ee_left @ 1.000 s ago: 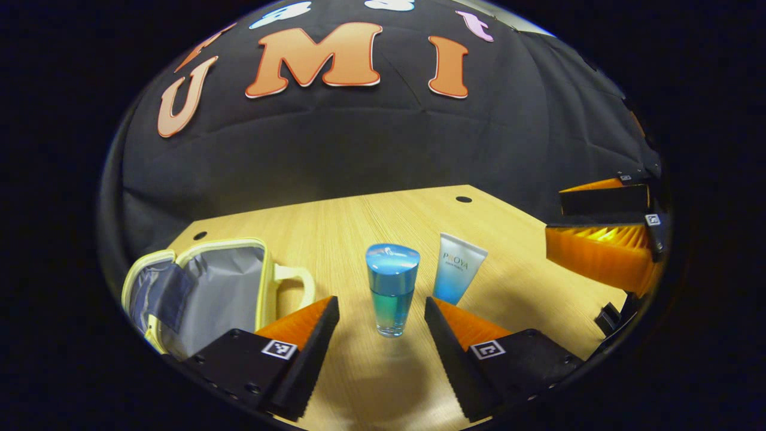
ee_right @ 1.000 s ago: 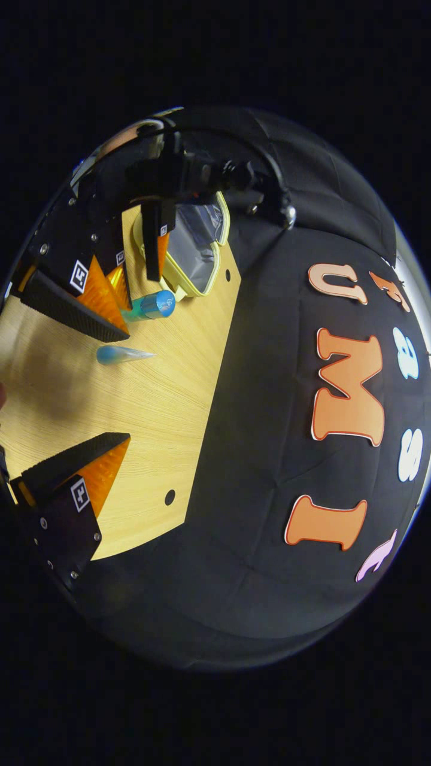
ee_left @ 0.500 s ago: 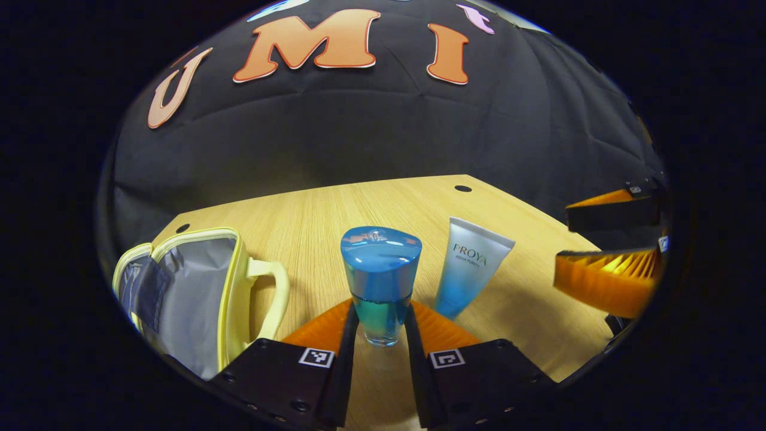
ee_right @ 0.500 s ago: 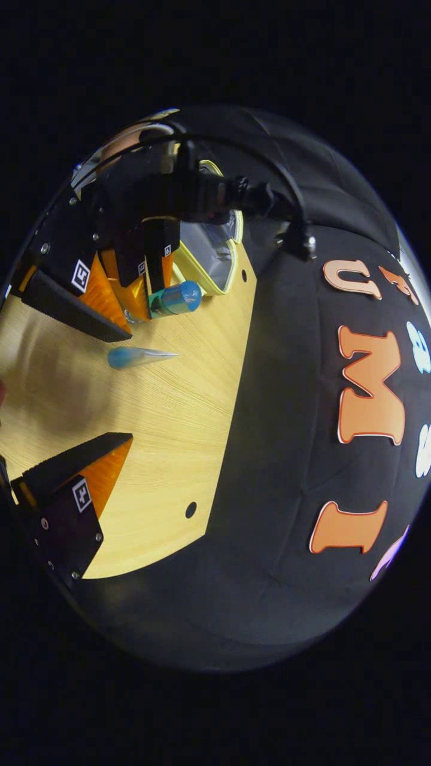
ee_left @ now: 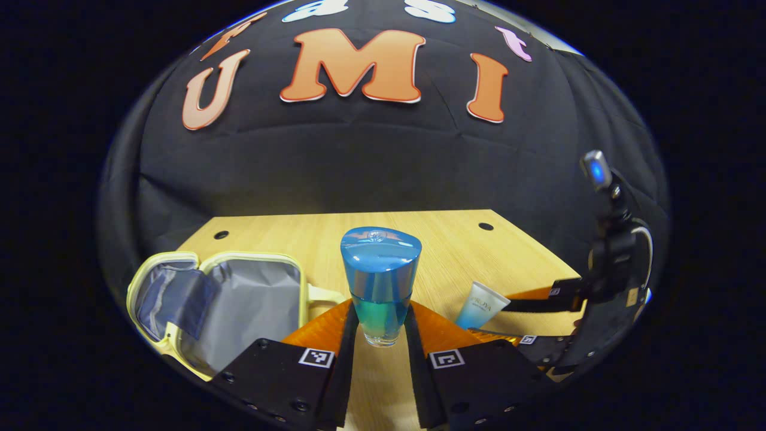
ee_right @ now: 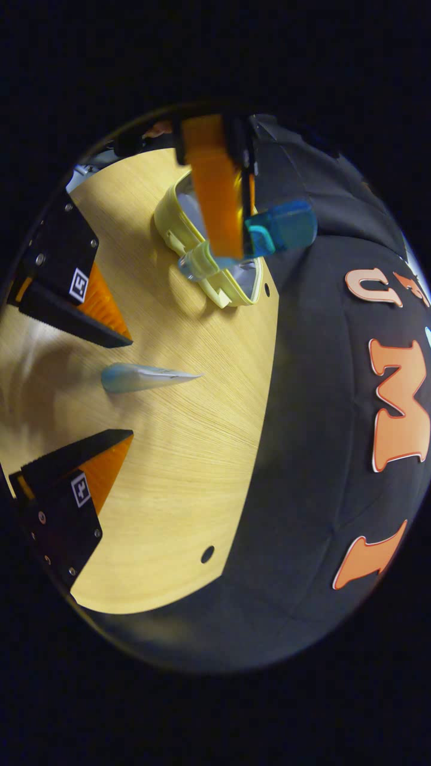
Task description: First open the suitcase, pack the skin care products into it, and then close the suitcase.
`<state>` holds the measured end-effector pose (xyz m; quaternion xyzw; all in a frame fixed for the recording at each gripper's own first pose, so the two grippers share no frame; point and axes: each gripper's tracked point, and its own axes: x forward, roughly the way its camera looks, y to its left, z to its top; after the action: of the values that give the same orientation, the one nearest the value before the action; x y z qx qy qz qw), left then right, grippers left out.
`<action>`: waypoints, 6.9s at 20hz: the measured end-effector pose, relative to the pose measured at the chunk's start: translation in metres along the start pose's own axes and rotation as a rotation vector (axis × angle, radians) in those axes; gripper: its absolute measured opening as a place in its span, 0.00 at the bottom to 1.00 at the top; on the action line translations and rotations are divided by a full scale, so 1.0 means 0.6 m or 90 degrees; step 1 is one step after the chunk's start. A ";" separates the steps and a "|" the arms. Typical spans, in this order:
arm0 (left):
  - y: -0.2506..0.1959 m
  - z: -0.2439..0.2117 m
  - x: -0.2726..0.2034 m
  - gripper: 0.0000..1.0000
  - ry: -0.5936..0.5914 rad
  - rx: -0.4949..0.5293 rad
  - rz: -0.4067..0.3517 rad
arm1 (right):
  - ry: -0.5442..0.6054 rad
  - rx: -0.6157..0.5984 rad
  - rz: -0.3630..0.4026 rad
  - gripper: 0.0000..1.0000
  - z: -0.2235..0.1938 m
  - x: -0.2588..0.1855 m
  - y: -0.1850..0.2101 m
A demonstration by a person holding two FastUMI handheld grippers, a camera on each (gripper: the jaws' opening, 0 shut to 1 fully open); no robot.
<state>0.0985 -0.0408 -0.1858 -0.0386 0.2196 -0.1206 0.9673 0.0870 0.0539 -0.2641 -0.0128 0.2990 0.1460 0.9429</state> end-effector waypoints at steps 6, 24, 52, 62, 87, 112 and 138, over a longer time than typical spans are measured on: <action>0.079 0.022 -0.058 0.43 -0.005 -0.004 0.077 | 0.003 0.015 0.019 0.45 0.003 0.018 0.013; 0.357 -0.047 -0.069 0.43 0.131 -0.050 0.091 | -0.064 0.087 0.116 0.34 0.201 -0.066 0.213; 0.395 -0.193 0.063 0.51 0.409 -0.123 0.011 | 0.130 0.202 0.163 0.34 0.156 0.118 0.413; 0.564 -0.059 -0.102 0.94 0.230 -0.188 0.103 | 0.264 0.238 0.136 0.34 0.120 0.132 0.418; 0.980 -0.252 -0.160 0.20 0.274 -0.518 0.218 | -0.046 0.258 -0.119 0.93 0.316 -0.025 0.221; 0.646 0.225 -0.282 0.07 -0.027 -0.133 0.106 | -0.208 0.027 -0.134 0.95 0.373 -0.146 0.071; 0.129 0.110 -0.096 0.08 0.045 -0.178 -0.153 | -0.192 0.069 -0.111 0.95 0.252 -0.205 -0.034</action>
<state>0.0935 0.0497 -0.1124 -0.1945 0.2619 -0.2047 0.9229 0.0816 0.0183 -0.0716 0.0346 0.1592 0.0476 0.9855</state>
